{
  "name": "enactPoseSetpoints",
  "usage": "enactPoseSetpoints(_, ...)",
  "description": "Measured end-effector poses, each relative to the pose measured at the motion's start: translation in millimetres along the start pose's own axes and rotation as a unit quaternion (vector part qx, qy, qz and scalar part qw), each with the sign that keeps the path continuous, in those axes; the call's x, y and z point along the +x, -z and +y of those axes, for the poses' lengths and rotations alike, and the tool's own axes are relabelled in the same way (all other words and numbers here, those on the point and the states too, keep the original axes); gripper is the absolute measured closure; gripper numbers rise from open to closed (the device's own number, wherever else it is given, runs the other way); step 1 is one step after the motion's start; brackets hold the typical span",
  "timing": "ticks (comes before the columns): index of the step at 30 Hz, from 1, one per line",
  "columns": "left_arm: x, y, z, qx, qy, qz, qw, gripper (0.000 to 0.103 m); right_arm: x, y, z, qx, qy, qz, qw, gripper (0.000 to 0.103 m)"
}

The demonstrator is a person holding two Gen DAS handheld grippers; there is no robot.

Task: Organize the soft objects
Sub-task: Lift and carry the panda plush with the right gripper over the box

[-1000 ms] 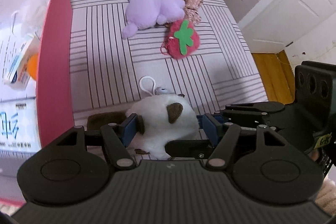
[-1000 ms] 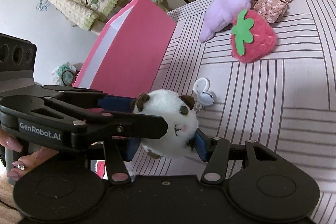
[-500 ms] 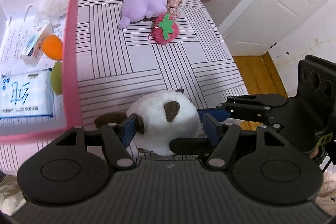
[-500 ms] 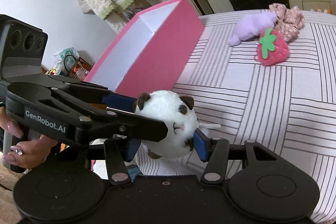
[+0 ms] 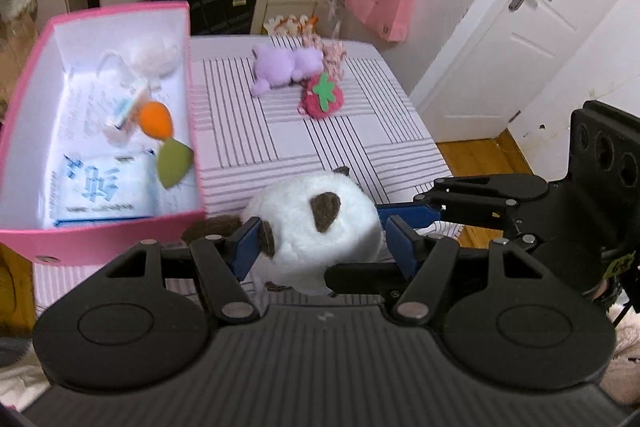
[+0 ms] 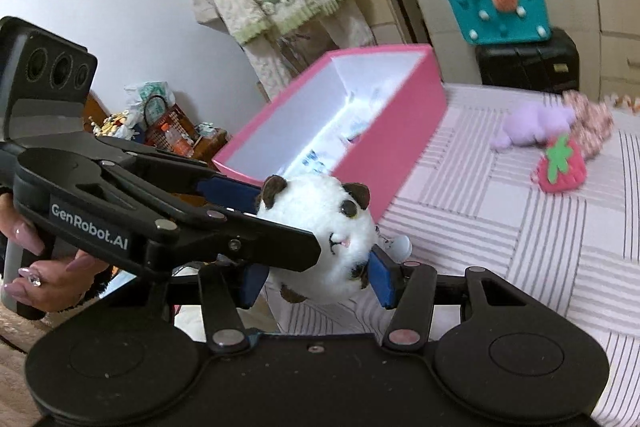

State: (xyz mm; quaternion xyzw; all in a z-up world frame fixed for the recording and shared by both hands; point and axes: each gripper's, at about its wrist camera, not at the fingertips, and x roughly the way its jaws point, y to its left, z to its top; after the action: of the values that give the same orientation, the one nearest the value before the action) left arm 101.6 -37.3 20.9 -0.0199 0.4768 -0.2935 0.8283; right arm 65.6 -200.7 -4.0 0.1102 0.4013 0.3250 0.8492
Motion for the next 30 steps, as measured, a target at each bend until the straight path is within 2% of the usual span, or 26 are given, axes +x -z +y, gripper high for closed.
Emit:
enactPoseSetpoints(6,-26,-8,11,0.014,-0.019,-0.053,0.9983,0.038,3,-26,23,-0.045,0.011,-0.028,0.999,0.045)
enactPoseSetpoints(11,-44,-19,23,0.034,-0.035,-0.109,0.9929,0.038,14,-52,36,-0.08,0.014,-0.058,0.995,0.045)
enactPoseSetpoints(14,-50,-30,36,0.04,-0.046,-0.128,0.9899,0.038,27,-67,36,-0.085,0.007,-0.068,0.994,0.045)
enactPoseSetpoints(21,-47,-63,93,0.007,-0.039,-0.152,0.9876,0.038,70,-109,27,-0.091,0.003,-0.079,0.993,0.045)
enactPoseSetpoints(27,-15,-93,150,-0.054,-0.048,-0.163,0.9839,0.038,128,-144,12,-0.12,0.021,-0.074,0.99,0.045)
enactPoseSetpoints(30,5,-106,179,-0.084,-0.044,-0.154,0.9836,0.038,157,-159,-1,-0.115,0.019,-0.053,0.992,0.045)
